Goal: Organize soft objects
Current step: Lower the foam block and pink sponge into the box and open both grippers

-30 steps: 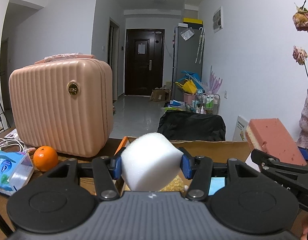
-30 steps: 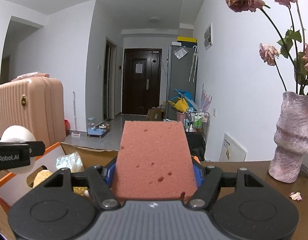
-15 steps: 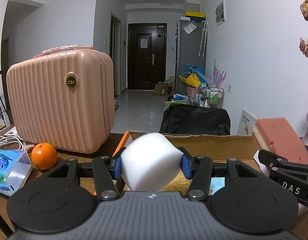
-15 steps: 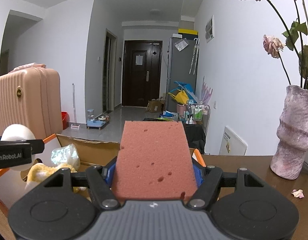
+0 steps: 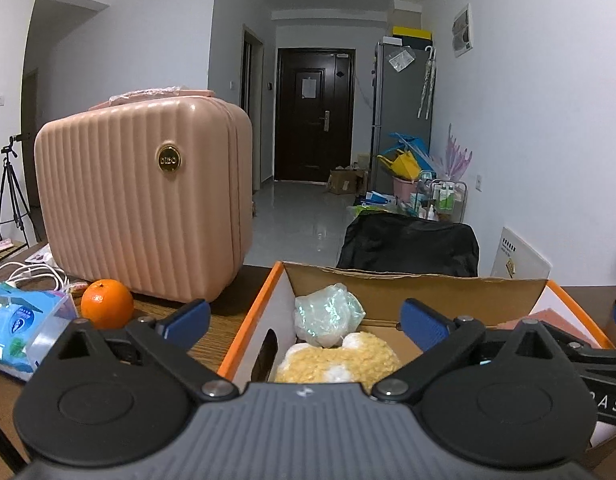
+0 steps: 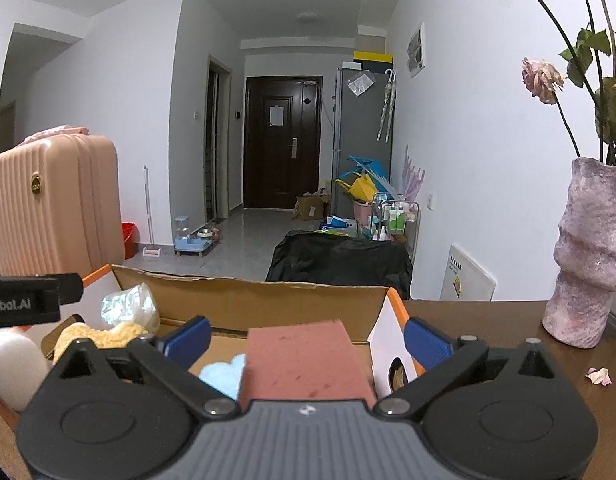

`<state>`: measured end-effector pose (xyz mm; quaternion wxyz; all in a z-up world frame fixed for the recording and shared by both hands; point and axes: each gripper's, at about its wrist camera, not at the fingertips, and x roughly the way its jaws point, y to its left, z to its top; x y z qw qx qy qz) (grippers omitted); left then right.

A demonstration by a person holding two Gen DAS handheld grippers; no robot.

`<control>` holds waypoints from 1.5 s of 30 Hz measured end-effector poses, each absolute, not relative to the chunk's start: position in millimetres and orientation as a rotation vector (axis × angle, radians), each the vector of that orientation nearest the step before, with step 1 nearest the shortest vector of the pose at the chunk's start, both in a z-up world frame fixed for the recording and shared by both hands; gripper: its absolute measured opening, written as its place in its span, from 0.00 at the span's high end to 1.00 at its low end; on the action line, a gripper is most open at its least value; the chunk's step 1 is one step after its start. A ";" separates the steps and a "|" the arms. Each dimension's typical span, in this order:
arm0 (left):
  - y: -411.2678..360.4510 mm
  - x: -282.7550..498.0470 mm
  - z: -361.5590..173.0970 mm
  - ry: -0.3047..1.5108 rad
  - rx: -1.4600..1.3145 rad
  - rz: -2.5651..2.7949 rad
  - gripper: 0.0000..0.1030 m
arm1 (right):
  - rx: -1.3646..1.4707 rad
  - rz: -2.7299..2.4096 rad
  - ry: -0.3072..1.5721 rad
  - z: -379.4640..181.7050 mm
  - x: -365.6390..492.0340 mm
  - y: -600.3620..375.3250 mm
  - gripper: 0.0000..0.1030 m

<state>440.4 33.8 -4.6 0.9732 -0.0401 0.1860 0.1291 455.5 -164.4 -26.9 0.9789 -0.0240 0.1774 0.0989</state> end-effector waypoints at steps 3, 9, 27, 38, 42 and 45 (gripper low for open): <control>34.8 441.2 -4.8 0.381 -0.081 0.266 0.00 | -0.050 0.196 0.361 -27.6 455.7 -164.2 0.00; 35.5 440.4 -4.8 0.377 -0.079 0.270 0.00 | -0.047 0.191 0.350 -27.2 453.0 -164.8 0.00; 34.3 410.5 -0.2 0.357 -0.081 0.255 0.00 | -0.024 0.181 0.324 -25.1 424.1 -176.6 0.00; 31.9 382.0 -1.5 0.357 -0.066 0.246 0.00 | -0.003 0.180 0.321 -26.4 394.5 -183.1 0.00; 31.6 376.5 -2.0 0.358 -0.065 0.241 0.00 | 0.003 0.182 0.317 -27.0 380.8 -184.1 0.00; 31.8 364.9 -3.2 0.358 -0.064 0.238 0.00 | 0.013 0.185 0.312 -25.8 370.2 -185.7 0.00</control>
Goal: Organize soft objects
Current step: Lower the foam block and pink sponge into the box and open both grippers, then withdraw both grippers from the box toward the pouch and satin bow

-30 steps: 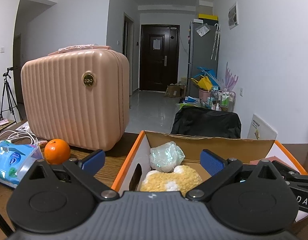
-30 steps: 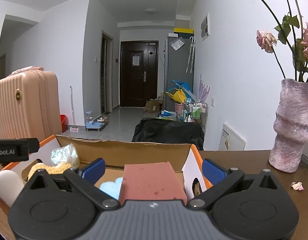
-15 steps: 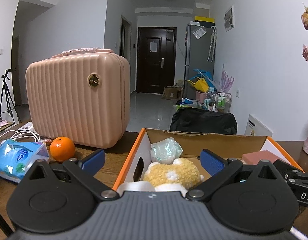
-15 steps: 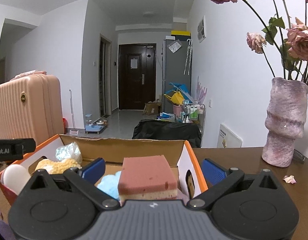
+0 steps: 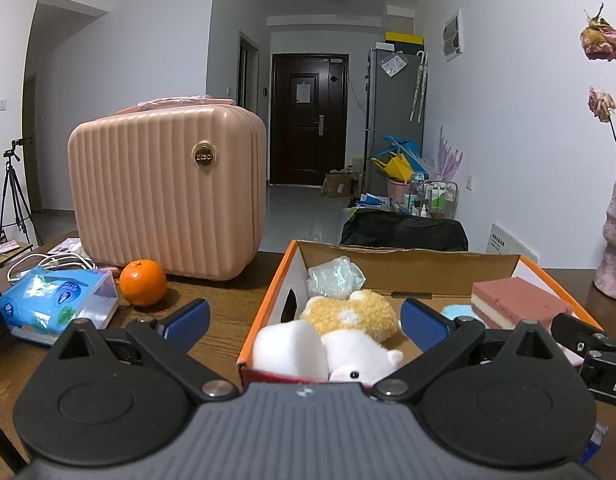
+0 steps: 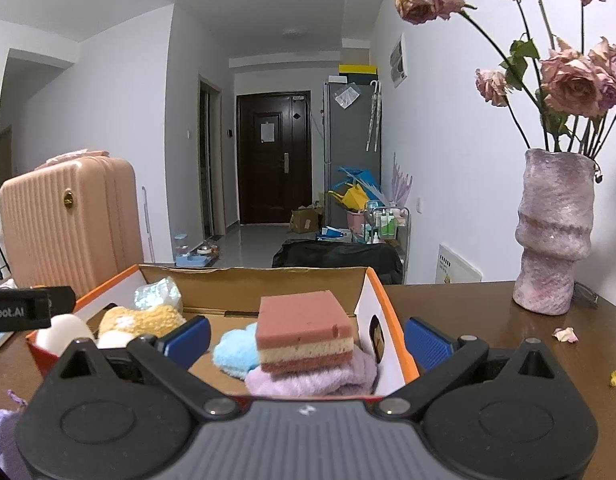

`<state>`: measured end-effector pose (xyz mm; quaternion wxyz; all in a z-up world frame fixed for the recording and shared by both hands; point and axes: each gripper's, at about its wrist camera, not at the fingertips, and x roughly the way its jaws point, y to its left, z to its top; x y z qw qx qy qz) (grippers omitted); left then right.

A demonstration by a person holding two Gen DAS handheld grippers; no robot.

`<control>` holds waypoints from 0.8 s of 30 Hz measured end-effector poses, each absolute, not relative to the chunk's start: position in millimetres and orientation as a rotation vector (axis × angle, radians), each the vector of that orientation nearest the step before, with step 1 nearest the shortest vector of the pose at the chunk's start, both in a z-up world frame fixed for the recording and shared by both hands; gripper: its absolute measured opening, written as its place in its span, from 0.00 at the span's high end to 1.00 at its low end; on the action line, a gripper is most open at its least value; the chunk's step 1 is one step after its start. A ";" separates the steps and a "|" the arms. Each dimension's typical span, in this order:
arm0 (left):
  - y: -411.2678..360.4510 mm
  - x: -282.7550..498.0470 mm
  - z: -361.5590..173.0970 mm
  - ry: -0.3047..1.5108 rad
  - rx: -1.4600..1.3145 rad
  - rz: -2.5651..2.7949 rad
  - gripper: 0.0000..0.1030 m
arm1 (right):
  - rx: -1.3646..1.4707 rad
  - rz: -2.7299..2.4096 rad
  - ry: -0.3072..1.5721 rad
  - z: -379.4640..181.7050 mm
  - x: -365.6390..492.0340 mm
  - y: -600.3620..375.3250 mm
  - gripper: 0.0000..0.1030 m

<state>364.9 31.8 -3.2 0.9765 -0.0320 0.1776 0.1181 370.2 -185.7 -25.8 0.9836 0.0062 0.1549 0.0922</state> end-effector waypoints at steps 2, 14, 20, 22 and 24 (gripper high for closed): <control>31.6 356.5 -3.4 0.355 -0.061 0.237 0.00 | 0.015 0.187 0.307 -25.3 362.5 -186.0 0.00; 35.4 314.4 -4.7 0.368 -0.054 0.215 0.00 | 0.004 0.203 0.308 -27.3 316.7 -183.2 0.00; 39.5 289.9 -5.6 0.377 -0.050 0.203 0.00 | -0.003 0.215 0.311 -28.1 292.5 -181.5 0.00; 39.9 281.6 -5.6 0.378 -0.046 0.198 0.00 | -0.005 0.220 0.310 -28.1 284.6 -181.6 0.00; 40.2 272.9 -5.6 0.377 -0.040 0.190 0.00 | -0.008 0.223 0.310 -28.3 276.0 -181.4 0.00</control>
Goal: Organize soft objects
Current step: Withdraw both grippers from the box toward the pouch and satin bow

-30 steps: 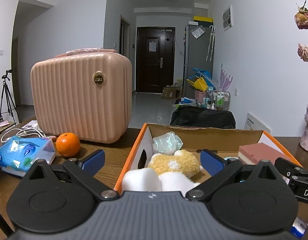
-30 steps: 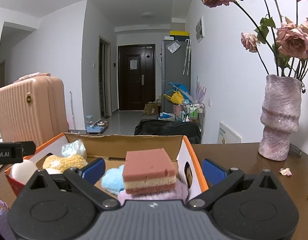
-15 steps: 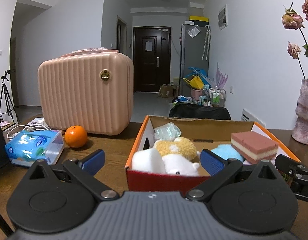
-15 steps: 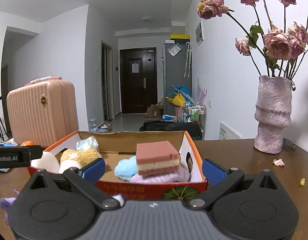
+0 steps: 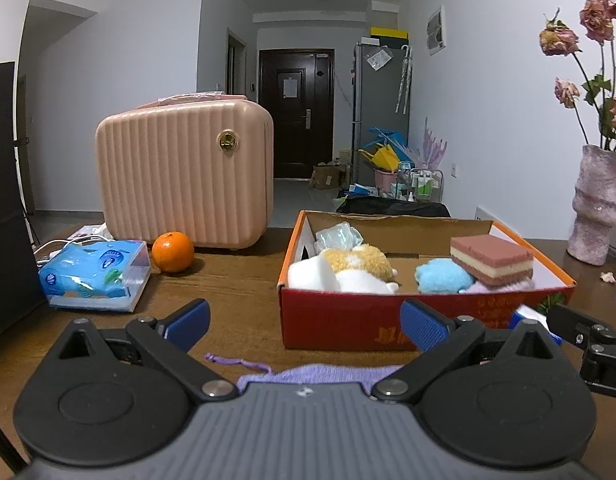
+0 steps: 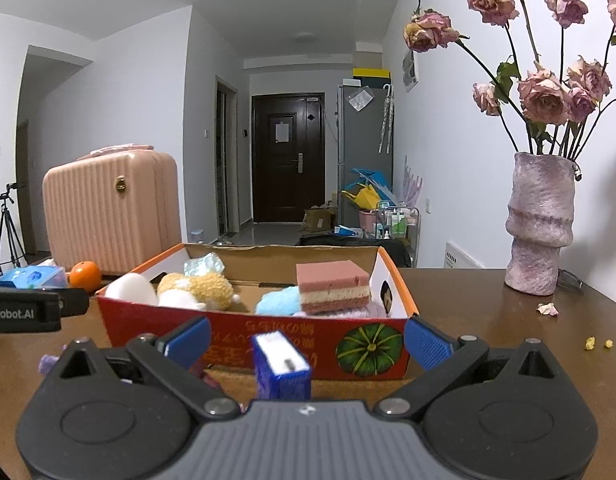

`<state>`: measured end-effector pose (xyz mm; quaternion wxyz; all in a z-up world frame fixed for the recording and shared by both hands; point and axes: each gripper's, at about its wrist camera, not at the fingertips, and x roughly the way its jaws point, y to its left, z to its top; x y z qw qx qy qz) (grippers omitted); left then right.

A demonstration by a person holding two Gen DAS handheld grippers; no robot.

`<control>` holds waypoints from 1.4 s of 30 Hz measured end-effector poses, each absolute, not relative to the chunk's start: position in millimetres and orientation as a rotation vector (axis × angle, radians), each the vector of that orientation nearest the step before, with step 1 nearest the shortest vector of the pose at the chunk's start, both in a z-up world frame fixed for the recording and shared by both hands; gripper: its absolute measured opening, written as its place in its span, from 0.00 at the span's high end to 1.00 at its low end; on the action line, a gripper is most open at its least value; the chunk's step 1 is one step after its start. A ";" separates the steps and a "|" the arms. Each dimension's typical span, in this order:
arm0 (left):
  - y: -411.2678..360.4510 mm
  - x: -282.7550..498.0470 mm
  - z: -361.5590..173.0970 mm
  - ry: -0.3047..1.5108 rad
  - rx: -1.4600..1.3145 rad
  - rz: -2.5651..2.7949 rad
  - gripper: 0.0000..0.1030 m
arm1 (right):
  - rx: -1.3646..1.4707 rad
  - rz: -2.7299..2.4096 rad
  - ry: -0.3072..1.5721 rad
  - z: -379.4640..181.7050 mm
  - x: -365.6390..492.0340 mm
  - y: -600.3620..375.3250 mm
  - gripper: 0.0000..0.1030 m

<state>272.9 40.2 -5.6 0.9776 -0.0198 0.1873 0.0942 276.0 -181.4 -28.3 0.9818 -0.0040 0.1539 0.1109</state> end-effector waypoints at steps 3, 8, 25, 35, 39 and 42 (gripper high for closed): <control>39.8 259.2 -3.5 0.367 -0.031 0.179 0.00 | -0.012 0.231 0.310 -28.2 265.0 -181.2 0.00; 42.9 235.9 -5.3 0.367 -0.023 0.156 0.00 | -0.016 0.244 0.317 -29.3 246.5 -181.3 0.00; 62.1 187.5 -11.2 0.388 -0.046 0.137 0.00 | -0.046 0.264 0.339 -35.0 207.4 -176.4 0.00; 67.2 190.5 -10.8 0.396 -0.066 0.139 0.00 | -0.078 0.308 0.370 -41.8 208.7 -159.6 0.00; 69.6 192.2 -12.0 0.400 -0.058 0.146 0.00 | -0.089 0.333 0.397 -45.1 217.4 -148.7 0.00; 74.7 193.9 -13.4 0.404 -0.058 0.155 0.00 | -0.100 0.346 0.420 -48.0 225.8 -139.7 0.00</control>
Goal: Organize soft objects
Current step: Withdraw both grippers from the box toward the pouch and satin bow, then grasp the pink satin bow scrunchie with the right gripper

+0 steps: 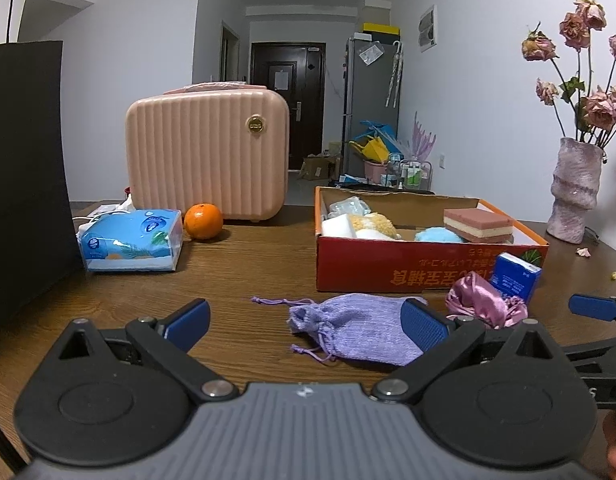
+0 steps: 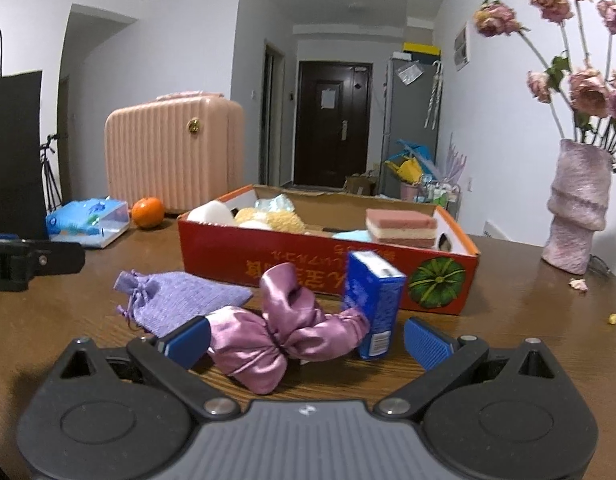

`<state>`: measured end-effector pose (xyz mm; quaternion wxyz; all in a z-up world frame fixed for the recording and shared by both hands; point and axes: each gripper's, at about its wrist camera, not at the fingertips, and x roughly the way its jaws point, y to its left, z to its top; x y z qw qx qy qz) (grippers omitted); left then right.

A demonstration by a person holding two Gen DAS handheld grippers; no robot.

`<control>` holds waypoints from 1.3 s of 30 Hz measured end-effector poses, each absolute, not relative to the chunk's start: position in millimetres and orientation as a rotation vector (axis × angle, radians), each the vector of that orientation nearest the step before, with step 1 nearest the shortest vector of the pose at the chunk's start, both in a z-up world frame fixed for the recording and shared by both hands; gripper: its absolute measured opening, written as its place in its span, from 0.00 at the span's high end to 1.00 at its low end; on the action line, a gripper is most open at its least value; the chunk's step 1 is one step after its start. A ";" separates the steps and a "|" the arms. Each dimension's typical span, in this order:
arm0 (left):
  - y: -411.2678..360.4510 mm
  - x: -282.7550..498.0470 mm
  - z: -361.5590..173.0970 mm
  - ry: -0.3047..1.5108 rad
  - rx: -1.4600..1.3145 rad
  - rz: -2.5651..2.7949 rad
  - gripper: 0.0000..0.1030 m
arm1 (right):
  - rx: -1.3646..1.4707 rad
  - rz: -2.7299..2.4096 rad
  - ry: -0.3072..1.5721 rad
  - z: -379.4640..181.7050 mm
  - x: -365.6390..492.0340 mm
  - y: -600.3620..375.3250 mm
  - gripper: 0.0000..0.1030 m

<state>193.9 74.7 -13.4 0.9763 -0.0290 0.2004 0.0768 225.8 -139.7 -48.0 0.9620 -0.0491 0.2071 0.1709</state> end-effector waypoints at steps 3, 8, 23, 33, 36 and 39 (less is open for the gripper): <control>80.7 196.6 -14.7 0.415 -0.065 0.165 0.00 | -0.109 0.355 0.443 -51.2 236.0 -130.2 0.01; 90.4 198.4 -16.2 0.421 -0.072 0.178 0.00 | -0.139 0.358 0.468 -55.8 252.8 -117.8 0.01; 96.5 200.1 -18.2 0.438 -0.082 0.176 0.00 | -0.194 0.387 0.548 -69.6 289.2 -97.9 0.02; 95.6 200.2 -18.3 0.438 -0.081 0.175 0.00 | -0.204 0.396 0.560 -70.8 292.4 -96.9 0.21; 94.7 200.1 -18.8 0.437 -0.081 0.174 0.00 | -0.198 0.388 0.560 -70.8 292.6 -99.5 0.30; 94.4 200.1 -18.9 0.437 -0.081 0.174 0.00 | -0.194 0.368 0.550 -70.1 291.5 -102.1 0.42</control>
